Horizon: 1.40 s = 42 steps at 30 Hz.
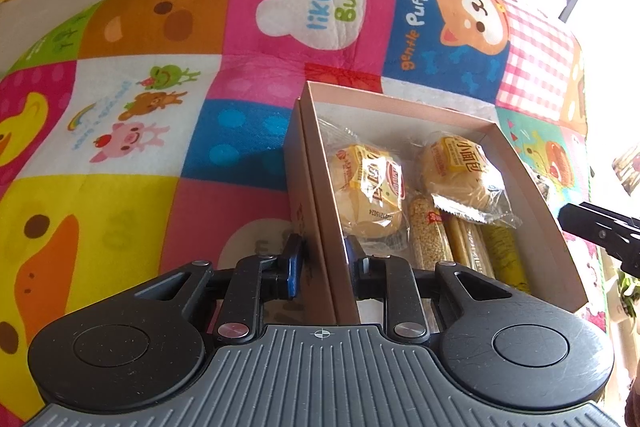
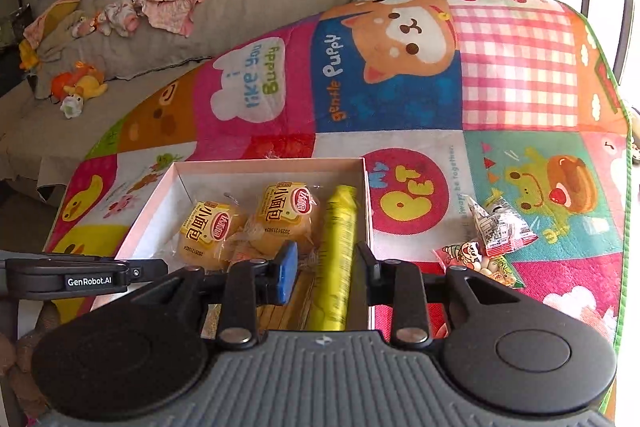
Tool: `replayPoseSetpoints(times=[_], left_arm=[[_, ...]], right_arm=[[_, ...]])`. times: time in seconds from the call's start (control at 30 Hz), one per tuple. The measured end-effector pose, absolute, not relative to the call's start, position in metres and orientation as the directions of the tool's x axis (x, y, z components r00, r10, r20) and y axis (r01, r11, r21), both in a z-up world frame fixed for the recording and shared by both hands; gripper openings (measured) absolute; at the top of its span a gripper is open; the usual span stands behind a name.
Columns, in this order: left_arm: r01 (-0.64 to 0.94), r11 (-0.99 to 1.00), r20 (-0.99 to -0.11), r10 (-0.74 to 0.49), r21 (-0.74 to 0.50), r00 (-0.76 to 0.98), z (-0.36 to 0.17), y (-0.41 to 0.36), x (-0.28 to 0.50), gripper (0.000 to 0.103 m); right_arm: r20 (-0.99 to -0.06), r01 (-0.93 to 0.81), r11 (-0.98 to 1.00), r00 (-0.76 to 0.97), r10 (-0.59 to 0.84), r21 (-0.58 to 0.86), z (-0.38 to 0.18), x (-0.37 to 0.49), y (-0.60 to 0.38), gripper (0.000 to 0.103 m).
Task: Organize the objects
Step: 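Lower the stick bar into the pink box and open the right tool, then reach the right tool toward the clear snack packets on the red tray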
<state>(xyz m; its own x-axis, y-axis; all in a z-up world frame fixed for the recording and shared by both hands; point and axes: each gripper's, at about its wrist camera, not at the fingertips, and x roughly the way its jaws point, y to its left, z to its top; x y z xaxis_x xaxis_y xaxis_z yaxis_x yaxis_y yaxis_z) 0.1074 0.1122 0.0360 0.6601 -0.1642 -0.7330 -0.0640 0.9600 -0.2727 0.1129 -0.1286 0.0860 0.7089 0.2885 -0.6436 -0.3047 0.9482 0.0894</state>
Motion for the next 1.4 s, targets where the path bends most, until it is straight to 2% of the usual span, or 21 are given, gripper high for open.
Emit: replayPoseSetpoints(times=[0.17,0.3,0.47,0.53,0.6,0.67,0.73,0.77,0.8,0.87,1.1,1.4], left_arm=[[-0.063,0.961,-0.732,-0.163,-0.271,0.661,0.036,0.111,0.107,0.025],[-0.063,0.961,-0.735,-0.164,-0.27,0.658,0.037,0.111,0.108,0.025],[-0.065,0.963,-0.742,-0.156,-0.26,0.652,0.037,0.109,0.108,0.025],[-0.063,0.965,-0.743,-0.154,-0.255,0.651,0.037,0.109,0.109,0.024],[-0.065,0.965,-0.746,-0.152,-0.254,0.649,0.038,0.109,0.109,0.024],[-0.067,0.965,-0.747,-0.15,-0.252,0.648,0.038,0.108,0.108,0.024],[-0.069,0.965,-0.748,-0.149,-0.252,0.647,0.038,0.108,0.109,0.024],[-0.07,0.965,-0.748,-0.149,-0.252,0.646,0.038,0.108,0.109,0.024],[-0.07,0.965,-0.749,-0.148,-0.252,0.646,0.038,0.108,0.109,0.024],[-0.07,0.965,-0.749,-0.147,-0.251,0.646,0.038,0.108,0.109,0.024],[-0.074,0.964,-0.748,-0.147,-0.254,0.647,0.039,0.107,0.109,0.024],[-0.077,0.965,-0.749,-0.142,-0.25,0.647,0.039,0.108,0.108,0.024]], right_arm=[[-0.608,-0.271,0.961,0.754,0.251,0.06,0.085,0.096,-0.164,0.05],[-0.635,-0.166,0.985,0.756,0.16,0.051,0.07,0.101,-0.207,0.052],[-0.664,-0.033,0.985,0.734,0.139,0.17,0.051,0.143,-0.247,0.06],[-0.665,-0.004,0.983,0.736,0.126,0.182,0.044,0.17,-0.251,0.067],[-0.681,0.003,0.988,0.725,0.104,0.155,0.036,0.199,-0.249,0.08],[-0.72,0.018,0.993,0.69,0.074,0.119,0.024,0.231,-0.246,0.083],[-0.736,0.02,0.995,0.675,0.059,0.098,0.016,0.246,-0.245,0.083],[-0.741,0.013,0.996,0.67,0.054,0.085,0.013,0.25,-0.245,0.078],[-0.745,-0.003,0.998,0.666,0.049,0.064,0.011,0.249,-0.244,0.065],[-0.741,-0.011,0.999,0.67,0.039,0.043,0.012,0.237,-0.249,0.056],[-0.746,0.06,0.998,0.666,-0.018,0.029,0.015,0.156,-0.292,0.055],[-0.736,-0.037,0.999,0.676,0.033,0.01,0.019,0.031,-0.278,0.056]])
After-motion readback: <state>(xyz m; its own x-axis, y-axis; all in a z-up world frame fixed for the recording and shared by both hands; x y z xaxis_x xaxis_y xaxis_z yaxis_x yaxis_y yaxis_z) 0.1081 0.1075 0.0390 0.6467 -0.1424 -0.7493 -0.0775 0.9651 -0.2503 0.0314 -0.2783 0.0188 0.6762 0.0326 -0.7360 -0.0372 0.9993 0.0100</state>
